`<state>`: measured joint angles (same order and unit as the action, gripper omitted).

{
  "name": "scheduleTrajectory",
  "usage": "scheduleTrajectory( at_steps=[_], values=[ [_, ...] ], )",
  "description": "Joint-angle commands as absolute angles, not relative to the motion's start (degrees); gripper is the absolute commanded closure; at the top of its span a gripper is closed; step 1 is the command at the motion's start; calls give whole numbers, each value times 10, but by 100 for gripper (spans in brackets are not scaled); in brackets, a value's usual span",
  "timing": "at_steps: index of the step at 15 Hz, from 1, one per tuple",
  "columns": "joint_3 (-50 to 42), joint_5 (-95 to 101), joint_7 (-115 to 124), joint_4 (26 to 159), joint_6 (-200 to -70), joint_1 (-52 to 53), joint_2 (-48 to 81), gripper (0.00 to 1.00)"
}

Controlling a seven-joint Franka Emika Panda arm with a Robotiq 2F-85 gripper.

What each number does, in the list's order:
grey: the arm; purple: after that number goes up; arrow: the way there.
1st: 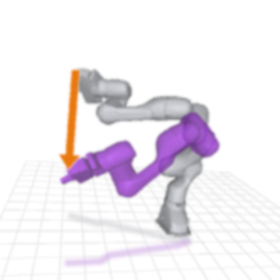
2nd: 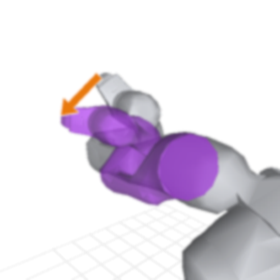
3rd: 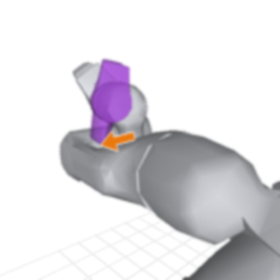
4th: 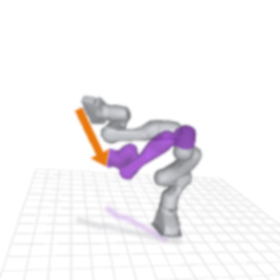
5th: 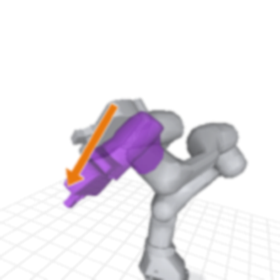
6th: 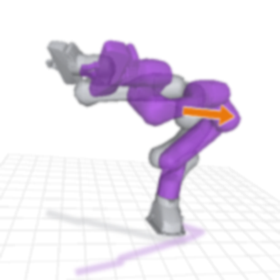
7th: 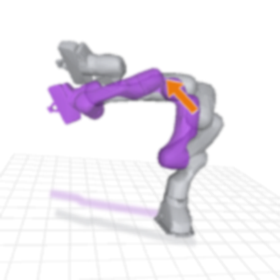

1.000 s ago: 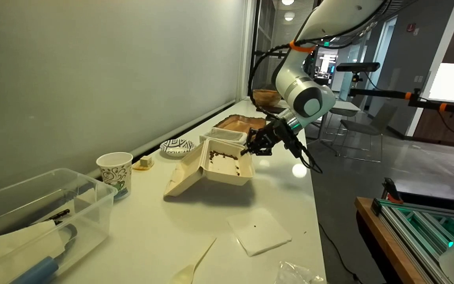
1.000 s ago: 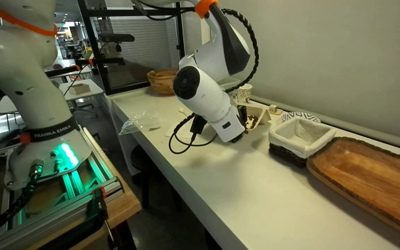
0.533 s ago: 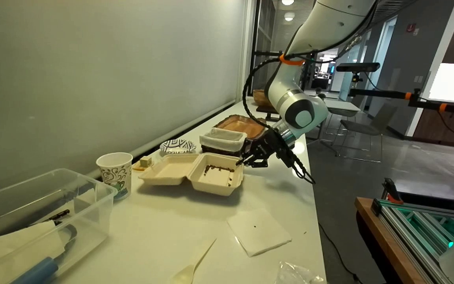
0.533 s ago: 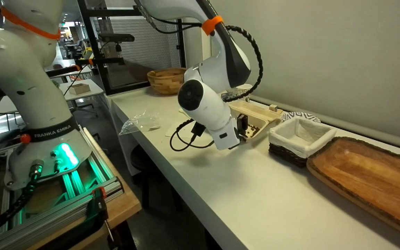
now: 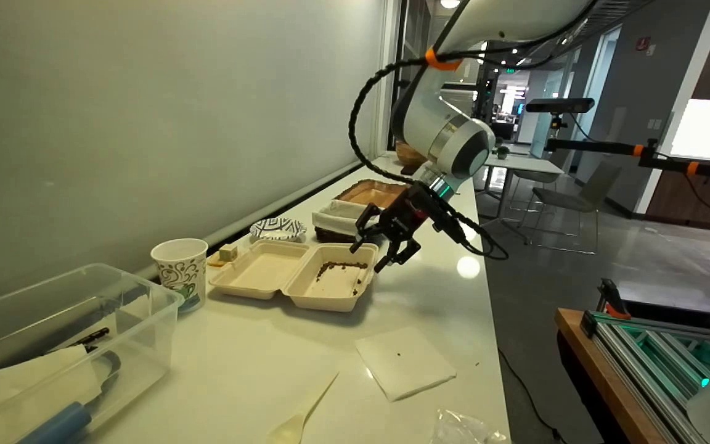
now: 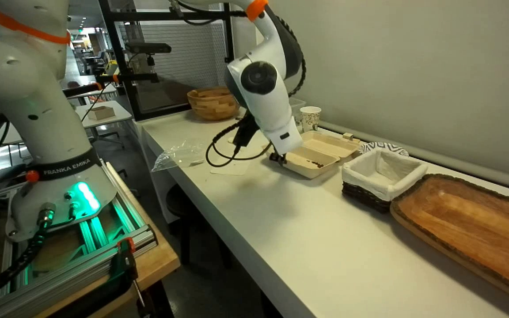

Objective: Move the takeaway food container to the right then move the coffee cup close to the edge of the counter

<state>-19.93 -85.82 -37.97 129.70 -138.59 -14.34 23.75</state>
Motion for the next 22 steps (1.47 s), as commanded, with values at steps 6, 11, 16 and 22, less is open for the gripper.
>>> scheduleTrajectory(
  at_steps=[6,11,16,22],
  values=[
    [-407,-464,-145,1354,-1361,135,113,0],
    [-249,-449,-133,1350,-1393,-13,99,0],
    [-209,-316,-106,1315,-1410,-54,124,0],
    [-165,-105,-26,1164,-1382,-66,190,0]
  ],
)
